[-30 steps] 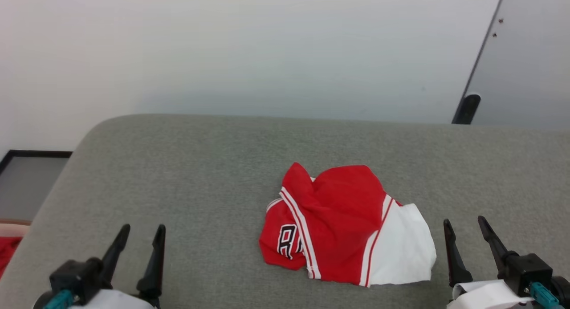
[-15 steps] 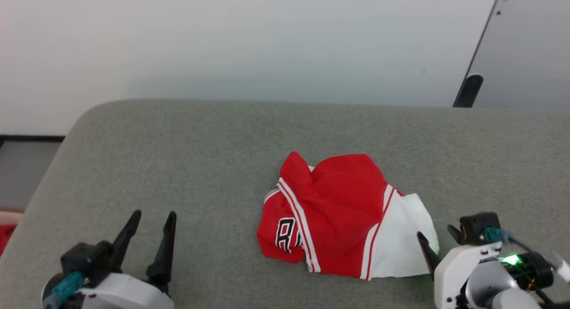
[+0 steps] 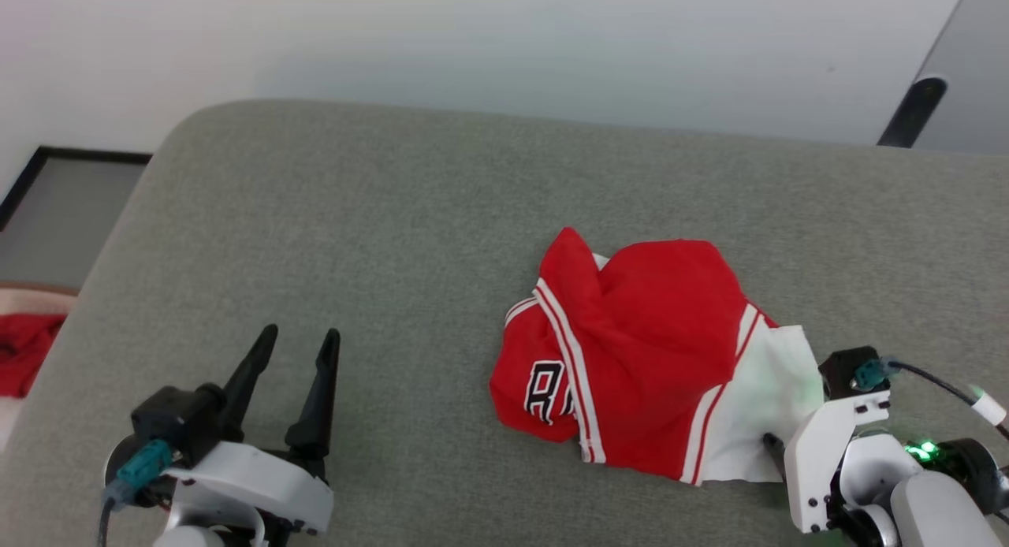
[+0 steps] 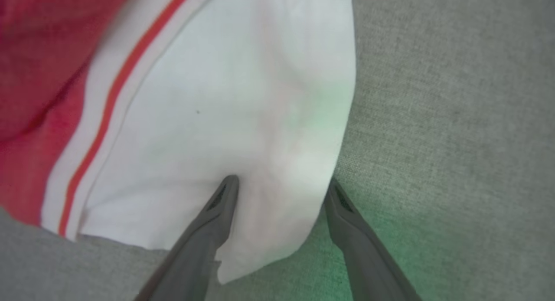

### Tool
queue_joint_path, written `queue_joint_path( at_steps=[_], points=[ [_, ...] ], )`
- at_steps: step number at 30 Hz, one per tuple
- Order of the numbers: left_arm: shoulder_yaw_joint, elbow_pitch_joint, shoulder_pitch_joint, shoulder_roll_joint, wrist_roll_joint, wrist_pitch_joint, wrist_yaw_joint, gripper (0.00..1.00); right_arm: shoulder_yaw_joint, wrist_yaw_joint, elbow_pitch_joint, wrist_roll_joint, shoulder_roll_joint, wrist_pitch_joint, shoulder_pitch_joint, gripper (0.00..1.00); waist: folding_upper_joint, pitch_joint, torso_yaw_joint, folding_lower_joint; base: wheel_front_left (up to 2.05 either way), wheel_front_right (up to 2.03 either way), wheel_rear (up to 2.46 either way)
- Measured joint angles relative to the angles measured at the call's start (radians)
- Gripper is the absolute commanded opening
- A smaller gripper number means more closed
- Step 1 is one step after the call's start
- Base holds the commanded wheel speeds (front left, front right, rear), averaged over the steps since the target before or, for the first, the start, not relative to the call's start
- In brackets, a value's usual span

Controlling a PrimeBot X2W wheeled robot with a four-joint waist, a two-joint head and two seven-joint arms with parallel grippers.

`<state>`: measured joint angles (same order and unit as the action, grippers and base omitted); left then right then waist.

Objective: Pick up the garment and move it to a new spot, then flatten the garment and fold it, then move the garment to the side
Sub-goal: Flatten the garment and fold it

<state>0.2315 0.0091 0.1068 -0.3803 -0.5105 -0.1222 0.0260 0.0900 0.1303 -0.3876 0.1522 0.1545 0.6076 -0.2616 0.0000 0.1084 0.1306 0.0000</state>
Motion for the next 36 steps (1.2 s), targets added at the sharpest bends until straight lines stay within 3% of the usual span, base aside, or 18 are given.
queue_joint_path(
  at_steps=[1,2,3,13,30,36],
  points=[
    [0.002,0.005,0.005,0.002,0.000,-0.002,0.000,1.00,0.002,-0.001,-0.008,0.004,0.002,0.002,-0.005,1.00,0.0000,0.006,0.006,0.0000,0.00,0.00,0.00],
    [0.003,0.009,0.010,0.004,0.000,-0.004,-0.001,1.00,0.007,-0.003,-0.011,0.006,0.006,0.001,-0.013,0.45,0.0000,0.011,0.012,0.0000,0.00,0.00,0.00],
    [0.004,0.013,0.013,0.005,0.000,-0.007,-0.001,1.00,0.012,-0.003,-0.013,0.009,0.010,-0.001,-0.017,0.00,0.0000,0.016,0.018,0.0000,0.00,0.00,0.00],
    [-0.003,0.044,0.013,0.002,-0.009,-0.020,0.000,1.00,0.032,0.002,-0.029,0.045,0.055,0.004,-0.070,0.00,0.0000,0.011,0.028,0.0000,0.00,0.00,0.00],
    [0.008,0.068,-0.031,0.004,-0.018,-0.041,0.011,1.00,-0.056,0.001,0.011,0.054,0.331,0.020,-0.103,0.00,0.0000,-0.057,-0.015,0.0000,0.00,0.00,0.00],
    [0.015,0.069,-0.030,0.004,-0.018,-0.045,0.011,1.00,-0.140,0.001,-0.047,0.025,0.386,0.009,-0.090,0.00,0.0000,-0.050,-0.018,0.0000,0.00,0.00,0.00]
  ],
)
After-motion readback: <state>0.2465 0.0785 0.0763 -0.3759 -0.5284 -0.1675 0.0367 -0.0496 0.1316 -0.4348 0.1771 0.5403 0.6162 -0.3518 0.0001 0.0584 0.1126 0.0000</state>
